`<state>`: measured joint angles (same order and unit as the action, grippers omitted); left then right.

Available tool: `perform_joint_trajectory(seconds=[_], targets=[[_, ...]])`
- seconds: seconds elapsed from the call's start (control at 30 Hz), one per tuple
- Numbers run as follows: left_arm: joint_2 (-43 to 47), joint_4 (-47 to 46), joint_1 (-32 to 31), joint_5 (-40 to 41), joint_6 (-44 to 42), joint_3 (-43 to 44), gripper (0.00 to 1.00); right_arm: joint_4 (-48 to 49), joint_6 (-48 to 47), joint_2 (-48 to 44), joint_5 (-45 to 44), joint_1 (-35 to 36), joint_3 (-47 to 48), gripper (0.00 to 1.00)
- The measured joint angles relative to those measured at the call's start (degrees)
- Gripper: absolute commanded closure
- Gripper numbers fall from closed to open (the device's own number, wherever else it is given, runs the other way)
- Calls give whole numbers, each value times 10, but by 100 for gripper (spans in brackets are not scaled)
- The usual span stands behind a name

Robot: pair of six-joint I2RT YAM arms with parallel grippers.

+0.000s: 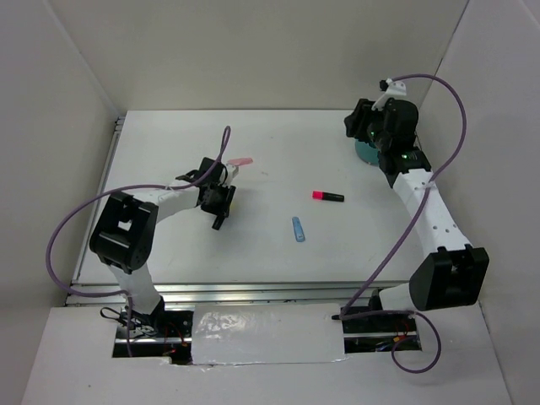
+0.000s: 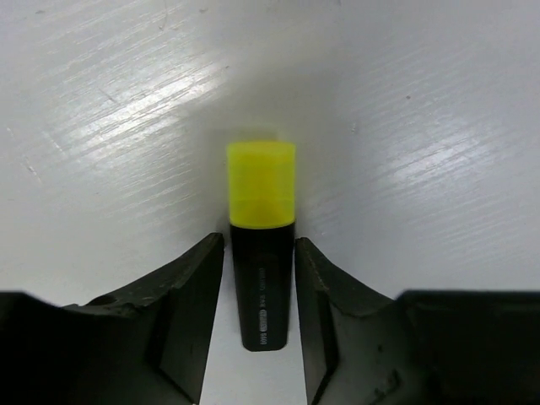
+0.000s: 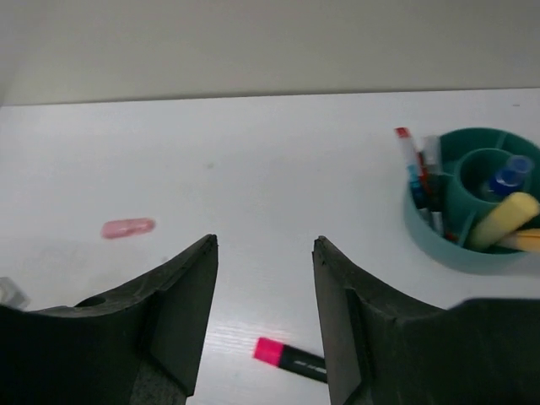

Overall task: Sort the stationery into containers
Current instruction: Move the pen to the center of the board, then pick up the pen from the center of the board.

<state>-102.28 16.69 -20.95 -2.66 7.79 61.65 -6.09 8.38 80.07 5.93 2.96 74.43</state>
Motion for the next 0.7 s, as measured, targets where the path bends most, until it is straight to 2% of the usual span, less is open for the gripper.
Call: perform_joint_trajectory(seconds=[0.07, 0.2, 0.27, 0.4, 0.5, 0.7], targets=[[2, -7, 0, 8, 0, -6, 53, -10, 17, -9, 9, 24, 0, 39], [17, -22, 0, 10, 0, -28, 74, -31, 60, -16, 31, 66, 0, 31], [28, -23, 0, 0, 0, -38, 77, -44, 88, -15, 40, 82, 0, 30], [67, -3, 0, -39, 6, -61, 78, -70, 146, 1, 64, 104, 1, 31], [130, 5, -7, -64, 19, -61, 79, -83, 189, 22, 83, 116, 1, 31], [235, -10, -46, -93, 45, 7, 80, -89, 254, 53, 122, 166, 1, 29]])
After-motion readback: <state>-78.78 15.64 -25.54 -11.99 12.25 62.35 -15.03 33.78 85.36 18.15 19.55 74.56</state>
